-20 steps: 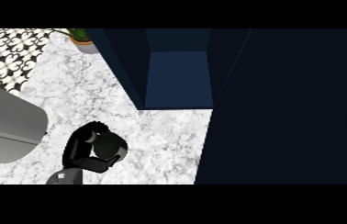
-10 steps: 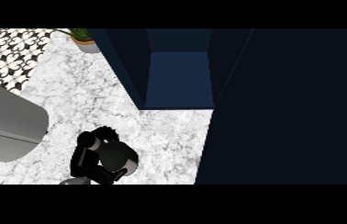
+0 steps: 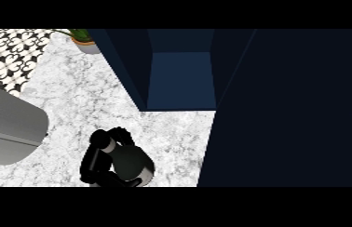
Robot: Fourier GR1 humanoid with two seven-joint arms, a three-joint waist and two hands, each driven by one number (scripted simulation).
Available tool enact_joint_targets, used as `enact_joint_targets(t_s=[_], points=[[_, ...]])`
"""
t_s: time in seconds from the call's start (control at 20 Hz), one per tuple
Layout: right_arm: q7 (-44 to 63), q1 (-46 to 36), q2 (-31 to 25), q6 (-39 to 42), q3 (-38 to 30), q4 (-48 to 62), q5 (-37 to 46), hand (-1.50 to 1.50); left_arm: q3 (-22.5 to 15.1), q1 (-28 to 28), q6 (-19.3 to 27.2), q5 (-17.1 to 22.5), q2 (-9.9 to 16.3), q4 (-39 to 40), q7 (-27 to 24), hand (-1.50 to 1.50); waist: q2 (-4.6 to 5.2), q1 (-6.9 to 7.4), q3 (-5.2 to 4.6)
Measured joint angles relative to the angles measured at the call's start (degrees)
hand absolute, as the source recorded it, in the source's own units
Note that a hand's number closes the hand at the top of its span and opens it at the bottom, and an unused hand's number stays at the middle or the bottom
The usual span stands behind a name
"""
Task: Pick up the wine, place it into the cabinet and close the cabinet
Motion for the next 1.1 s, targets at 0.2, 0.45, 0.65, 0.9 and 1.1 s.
enact_joint_targets(t_s=[0.2,0.45,0.65,0.9,1.1], points=[[-0.17,-0.1,-0.73,0.18,-1.53,-0.02,-0.42,-1.5,-4.44,0.12,4.78,0.98,-0.19,-5.08,3.46,1.5,0.07,-0.03,-0.02],[-2.11,1.55,-0.84,-0.67,0.97,0.04,-0.44,-1.5,-8.83,-1.2,12.59,0.69,-0.28,-8.77,5.99,1.5,0.05,-0.27,-0.03],[-2.38,1.74,-1.9,-0.76,0.32,-0.11,-0.65,-1.5,-11.69,-3.37,19.93,0.43,-0.3,-10.19,7.55,1.5,0.07,-0.48,-0.05],[-2.89,2.17,-2.61,-1.0,0.46,-0.08,-0.78,-1.5,-10.46,-9.87,23.94,-0.67,-0.31,-5.69,8.31,1.5,0.18,-0.64,-0.06],[-3.39,2.34,-3.65,-0.91,-0.59,-0.23,-0.98,-1.5,-9.21,-13.27,24.88,-1.71,0.06,-2.78,8.79,1.5,0.2,-0.69,-0.06]])
